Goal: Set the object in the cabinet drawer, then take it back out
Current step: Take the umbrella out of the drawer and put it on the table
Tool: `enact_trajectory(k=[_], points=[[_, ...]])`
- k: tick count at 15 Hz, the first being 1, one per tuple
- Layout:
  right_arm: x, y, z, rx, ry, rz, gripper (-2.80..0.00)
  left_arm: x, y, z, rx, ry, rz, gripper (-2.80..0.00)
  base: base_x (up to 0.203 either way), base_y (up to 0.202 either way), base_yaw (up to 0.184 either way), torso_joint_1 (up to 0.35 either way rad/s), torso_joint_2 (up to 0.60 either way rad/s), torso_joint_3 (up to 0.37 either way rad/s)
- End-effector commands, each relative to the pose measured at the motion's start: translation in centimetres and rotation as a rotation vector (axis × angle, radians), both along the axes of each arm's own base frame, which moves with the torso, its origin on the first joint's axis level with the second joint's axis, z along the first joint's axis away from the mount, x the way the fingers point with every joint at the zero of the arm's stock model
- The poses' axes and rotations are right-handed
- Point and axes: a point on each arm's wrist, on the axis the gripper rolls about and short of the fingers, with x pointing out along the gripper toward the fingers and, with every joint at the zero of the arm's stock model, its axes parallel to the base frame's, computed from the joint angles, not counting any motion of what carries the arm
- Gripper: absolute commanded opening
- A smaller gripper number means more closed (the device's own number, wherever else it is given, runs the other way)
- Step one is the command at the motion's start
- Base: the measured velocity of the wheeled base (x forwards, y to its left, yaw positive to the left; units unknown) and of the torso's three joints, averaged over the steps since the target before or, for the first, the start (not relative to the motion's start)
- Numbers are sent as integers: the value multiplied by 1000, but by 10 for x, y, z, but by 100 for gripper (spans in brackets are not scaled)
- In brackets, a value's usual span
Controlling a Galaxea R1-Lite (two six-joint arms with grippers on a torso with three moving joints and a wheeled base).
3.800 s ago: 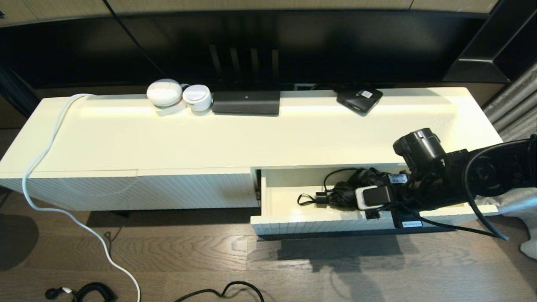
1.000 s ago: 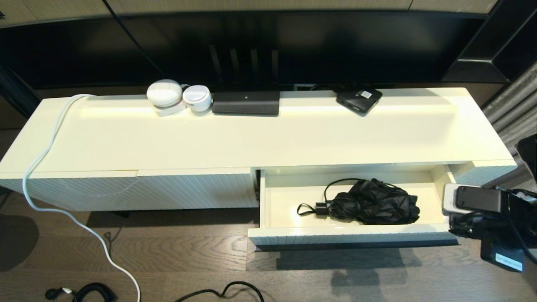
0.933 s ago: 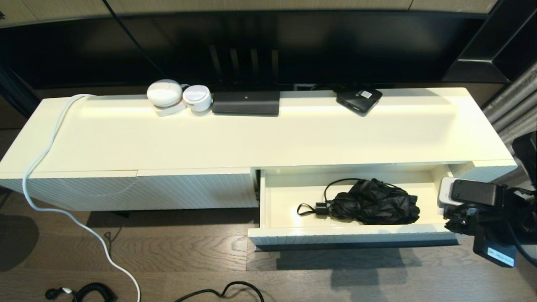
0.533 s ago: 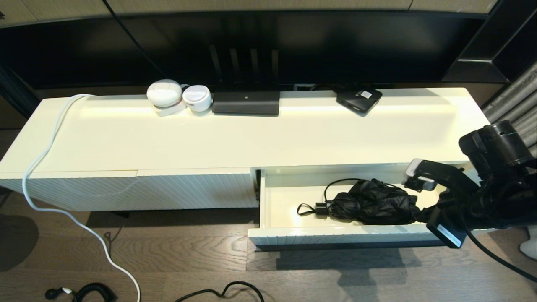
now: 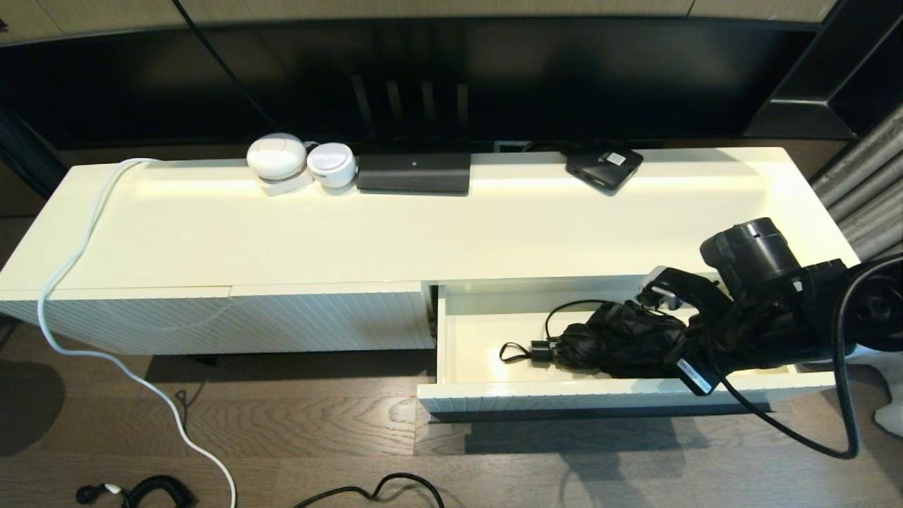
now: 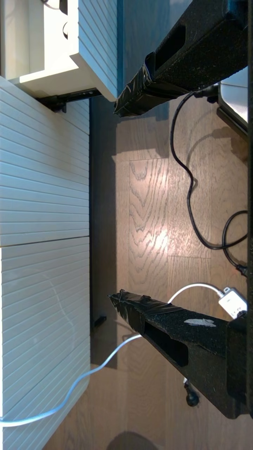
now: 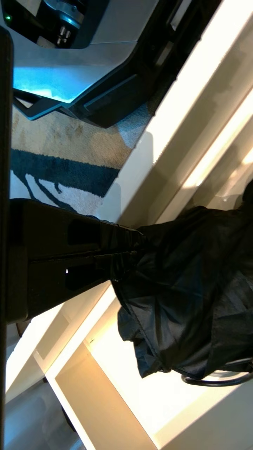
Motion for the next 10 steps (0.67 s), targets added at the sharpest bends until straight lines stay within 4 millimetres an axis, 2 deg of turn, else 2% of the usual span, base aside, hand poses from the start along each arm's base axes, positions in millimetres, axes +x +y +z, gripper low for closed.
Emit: enact_trajectory(k=[1, 4, 6, 7, 10], points=[[6, 1, -6, -8, 18, -6, -280, 0, 0, 0, 0, 0, 0, 0, 0, 0, 0, 0, 0, 0], [5, 1, 0, 16, -6, -29, -280, 0, 0, 0, 0, 0, 0, 0, 0, 0, 0, 0, 0, 0], [-3, 0, 7, 15, -28, -31, -280, 0, 0, 0, 0, 0, 0, 0, 0, 0, 0, 0, 0, 0], [-5, 0, 7, 8, -29, -35, 0, 0, 0, 0, 0, 0, 0, 0, 0, 0, 0, 0, 0, 0], [-10, 3, 10, 41, -39, -74, 0, 0, 0, 0, 0, 0, 0, 0, 0, 0, 0, 0, 0, 0]])
